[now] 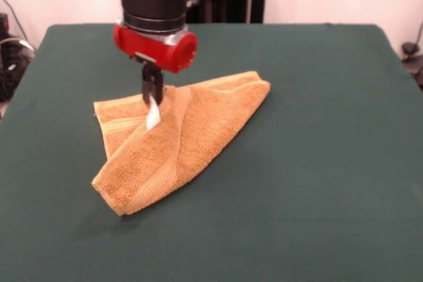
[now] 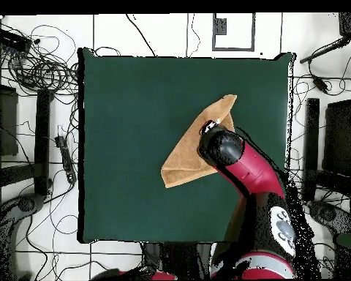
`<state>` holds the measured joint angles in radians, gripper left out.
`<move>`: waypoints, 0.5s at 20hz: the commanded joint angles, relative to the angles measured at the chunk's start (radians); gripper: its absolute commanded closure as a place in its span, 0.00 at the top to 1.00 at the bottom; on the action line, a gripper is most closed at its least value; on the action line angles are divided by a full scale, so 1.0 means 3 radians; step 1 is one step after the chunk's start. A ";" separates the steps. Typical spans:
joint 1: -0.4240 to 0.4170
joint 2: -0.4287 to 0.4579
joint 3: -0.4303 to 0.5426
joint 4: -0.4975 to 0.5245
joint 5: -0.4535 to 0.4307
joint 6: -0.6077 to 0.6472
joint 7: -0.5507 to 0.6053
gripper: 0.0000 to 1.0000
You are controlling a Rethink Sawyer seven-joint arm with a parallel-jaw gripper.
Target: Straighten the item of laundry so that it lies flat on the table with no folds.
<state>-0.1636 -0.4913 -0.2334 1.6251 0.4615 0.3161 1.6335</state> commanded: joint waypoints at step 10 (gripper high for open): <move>0.0647 0.0660 -0.0267 -0.0913 -0.0209 0.0776 0.0776 0.00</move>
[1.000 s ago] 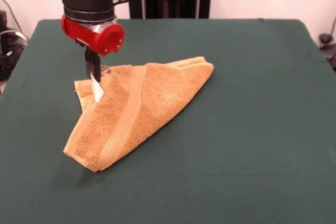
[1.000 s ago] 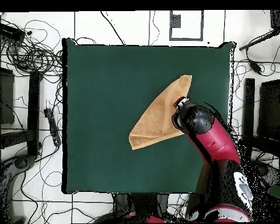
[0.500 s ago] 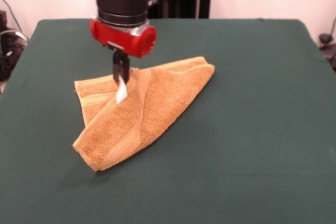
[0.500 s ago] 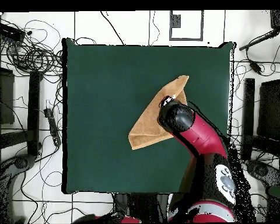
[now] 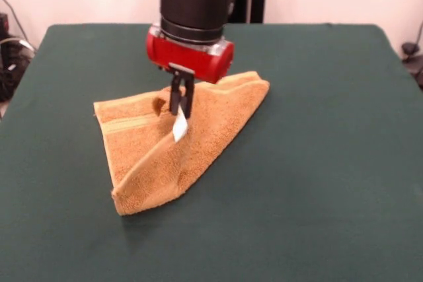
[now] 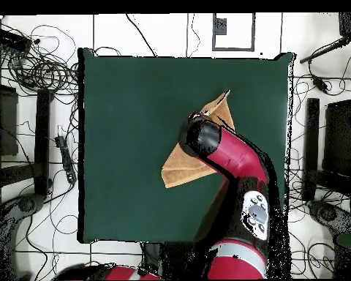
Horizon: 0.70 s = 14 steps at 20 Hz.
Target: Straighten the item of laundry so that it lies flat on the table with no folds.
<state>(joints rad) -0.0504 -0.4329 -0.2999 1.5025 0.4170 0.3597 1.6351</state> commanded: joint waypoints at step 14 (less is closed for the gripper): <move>0.0045 0.0209 0.0093 0.0133 0.0624 0.0451 0.1526 0.00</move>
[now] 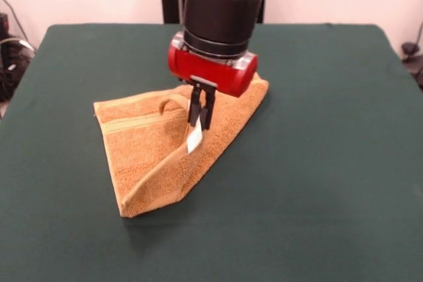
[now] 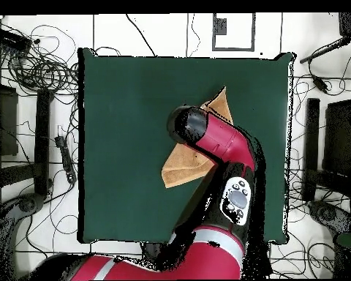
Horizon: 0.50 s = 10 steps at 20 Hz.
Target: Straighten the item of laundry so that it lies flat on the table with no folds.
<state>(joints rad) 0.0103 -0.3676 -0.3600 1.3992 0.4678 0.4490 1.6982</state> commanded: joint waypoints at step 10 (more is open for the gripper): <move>-0.0514 -0.0274 0.0447 0.1172 0.1053 -0.0433 0.1761 0.00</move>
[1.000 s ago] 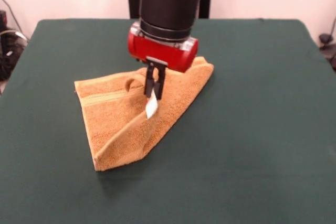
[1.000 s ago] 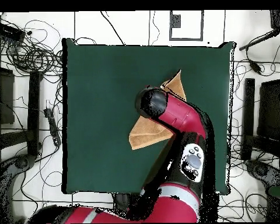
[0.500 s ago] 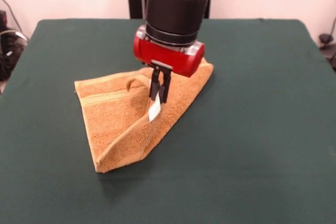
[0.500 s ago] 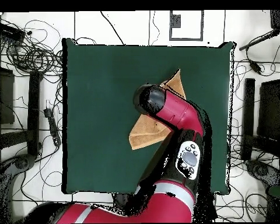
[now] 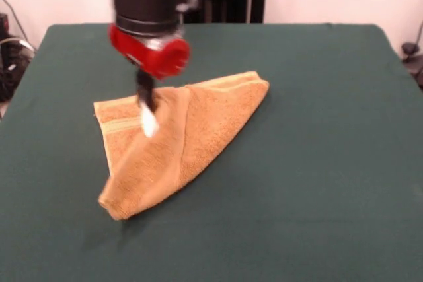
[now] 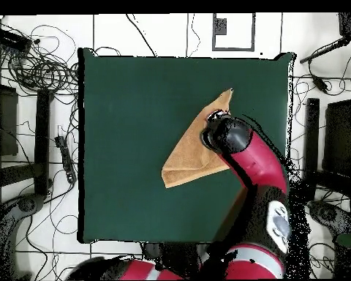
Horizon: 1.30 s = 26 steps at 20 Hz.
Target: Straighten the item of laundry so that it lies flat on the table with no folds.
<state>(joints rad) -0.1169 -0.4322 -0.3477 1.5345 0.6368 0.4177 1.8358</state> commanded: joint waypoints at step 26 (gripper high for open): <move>-0.0094 0.0025 0.0414 0.0726 0.0594 -0.0543 0.1484 0.00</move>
<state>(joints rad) -0.1752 -0.4754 -0.3212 1.6922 0.7633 0.2266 1.9897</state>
